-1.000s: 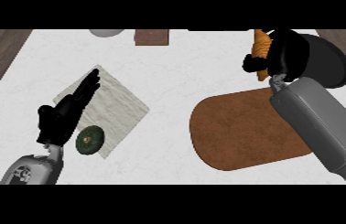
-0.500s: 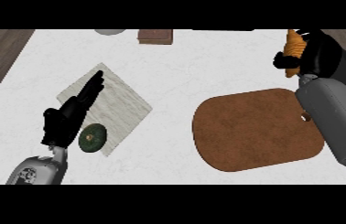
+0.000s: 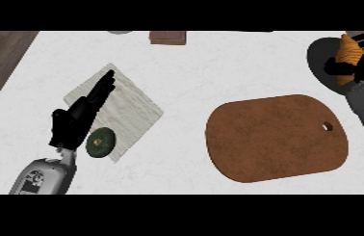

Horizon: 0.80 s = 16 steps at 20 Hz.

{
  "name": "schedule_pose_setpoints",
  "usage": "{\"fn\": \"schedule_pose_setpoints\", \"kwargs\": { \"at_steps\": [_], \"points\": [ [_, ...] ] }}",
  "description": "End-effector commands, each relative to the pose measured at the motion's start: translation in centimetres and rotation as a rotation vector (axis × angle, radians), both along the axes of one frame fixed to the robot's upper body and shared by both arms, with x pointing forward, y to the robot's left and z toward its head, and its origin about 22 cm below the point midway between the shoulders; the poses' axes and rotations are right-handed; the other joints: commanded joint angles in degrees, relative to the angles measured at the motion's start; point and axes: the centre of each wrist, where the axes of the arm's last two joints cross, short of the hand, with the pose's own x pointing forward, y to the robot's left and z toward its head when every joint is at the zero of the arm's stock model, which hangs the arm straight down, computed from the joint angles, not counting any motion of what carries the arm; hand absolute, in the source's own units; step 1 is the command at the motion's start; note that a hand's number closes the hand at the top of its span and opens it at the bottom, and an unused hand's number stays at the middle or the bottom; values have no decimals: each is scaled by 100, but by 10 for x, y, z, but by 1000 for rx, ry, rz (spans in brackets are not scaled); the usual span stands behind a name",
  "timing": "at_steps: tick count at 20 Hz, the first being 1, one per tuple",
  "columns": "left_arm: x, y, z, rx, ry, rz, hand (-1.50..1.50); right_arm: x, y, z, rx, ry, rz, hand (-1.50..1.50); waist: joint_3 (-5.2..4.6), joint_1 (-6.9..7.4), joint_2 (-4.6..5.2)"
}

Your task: Pick the croissant from the cutting board and place it in the pan

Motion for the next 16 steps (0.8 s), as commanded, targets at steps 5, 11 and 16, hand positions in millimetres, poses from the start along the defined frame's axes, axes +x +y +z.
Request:
{"fn": "schedule_pose_setpoints", "kwargs": {
  "at_steps": [5, 11, 16],
  "points": [
    [-5, -12, 4, 4, -9, -15, 0, -22, -42, -16, -2, -13, 0, 150, 14, 86, 21],
    [3, -2, 10, 14, -17, -22, 0, -27, -69, 6, -4, -13, -31, 150, 24, 210, 89],
    [3, -10, 9, -6, -22, -41, 0, -48, -89, -13, 232, 233, -153, -150, 28, 308, 143]
  ]
}}
